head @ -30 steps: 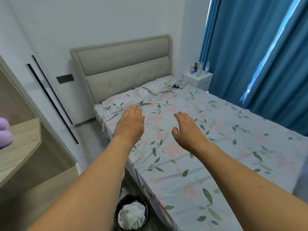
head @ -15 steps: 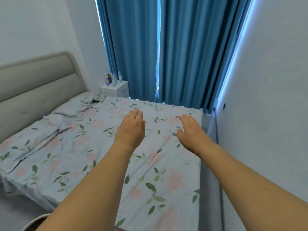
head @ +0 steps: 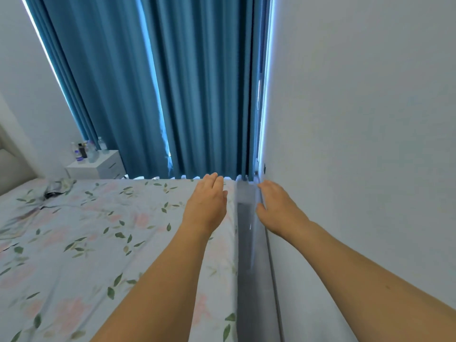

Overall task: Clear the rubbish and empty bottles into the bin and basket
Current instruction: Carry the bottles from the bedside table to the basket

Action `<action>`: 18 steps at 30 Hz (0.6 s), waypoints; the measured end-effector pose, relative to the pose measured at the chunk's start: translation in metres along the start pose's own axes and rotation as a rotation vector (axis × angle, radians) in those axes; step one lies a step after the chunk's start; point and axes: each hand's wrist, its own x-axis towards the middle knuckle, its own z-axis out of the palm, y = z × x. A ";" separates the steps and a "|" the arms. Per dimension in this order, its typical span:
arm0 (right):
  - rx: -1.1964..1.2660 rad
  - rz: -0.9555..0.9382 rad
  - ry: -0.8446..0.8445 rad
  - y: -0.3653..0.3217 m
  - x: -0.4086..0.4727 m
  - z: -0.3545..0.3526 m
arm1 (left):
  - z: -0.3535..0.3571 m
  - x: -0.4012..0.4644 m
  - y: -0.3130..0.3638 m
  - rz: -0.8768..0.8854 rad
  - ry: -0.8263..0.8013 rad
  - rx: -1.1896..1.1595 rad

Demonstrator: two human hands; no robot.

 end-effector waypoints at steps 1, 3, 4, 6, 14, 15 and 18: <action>0.000 0.011 0.000 0.011 0.007 -0.003 | 0.006 0.011 0.007 0.011 -0.001 -0.005; 0.007 0.036 -0.002 0.032 0.025 -0.009 | 0.018 0.034 0.016 0.042 0.000 -0.002; 0.005 0.043 -0.003 0.042 0.036 -0.011 | 0.023 0.045 0.018 0.055 -0.003 -0.001; 0.002 0.048 -0.003 0.060 0.061 -0.013 | 0.036 0.068 0.021 0.058 -0.008 -0.007; -0.004 0.077 -0.007 0.129 0.186 -0.010 | 0.111 0.193 0.011 0.039 -0.065 -0.036; -0.009 0.082 -0.001 0.138 0.207 -0.009 | 0.124 0.215 0.007 0.045 -0.068 -0.025; -0.026 0.090 0.025 0.161 0.276 -0.002 | 0.155 0.285 -0.011 0.027 -0.079 -0.024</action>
